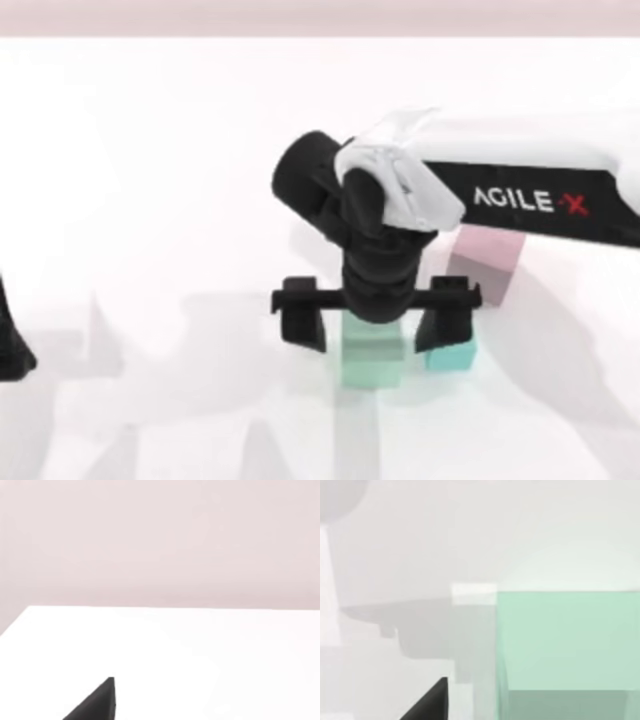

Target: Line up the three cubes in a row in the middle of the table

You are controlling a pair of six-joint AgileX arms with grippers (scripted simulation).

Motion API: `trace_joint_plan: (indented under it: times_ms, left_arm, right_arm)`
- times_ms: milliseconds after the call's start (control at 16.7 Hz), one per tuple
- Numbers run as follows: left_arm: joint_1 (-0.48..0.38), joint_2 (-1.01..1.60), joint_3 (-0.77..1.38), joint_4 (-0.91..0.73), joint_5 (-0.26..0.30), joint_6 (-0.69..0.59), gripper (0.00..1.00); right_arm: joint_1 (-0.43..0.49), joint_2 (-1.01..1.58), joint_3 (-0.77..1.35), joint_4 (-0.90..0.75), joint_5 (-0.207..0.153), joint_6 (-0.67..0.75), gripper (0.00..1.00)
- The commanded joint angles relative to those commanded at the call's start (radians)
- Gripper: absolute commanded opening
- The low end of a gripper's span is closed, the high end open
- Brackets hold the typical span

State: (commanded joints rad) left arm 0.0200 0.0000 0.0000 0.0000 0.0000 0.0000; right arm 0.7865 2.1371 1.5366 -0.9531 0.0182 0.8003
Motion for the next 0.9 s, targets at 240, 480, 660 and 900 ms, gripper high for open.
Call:
trace_joint_plan:
  times_ms: [240,480,660,900]
  left_arm:
    - [0.0,0.0,0.0,0.0,0.0,0.0,1.0]
    - [0.0,0.0,0.0,0.0,0.0,0.0,1.0]
    - [0.0,0.0,0.0,0.0,0.0,0.0,1.0]
    - [0.0,0.0,0.0,0.0,0.0,0.0,1.0]
  right_arm:
    - [0.0,0.0,0.0,0.0,0.0,0.0,1.0]
    - [0.001,-0.009,0.034,-0.042,0.0,0.002,1.0]
    - [0.004,-0.038,0.108,-0.152,0.0,0.004,1.0]
    - [0.009,-0.07,0.177,-0.247,-0.001,0.0,1.0]
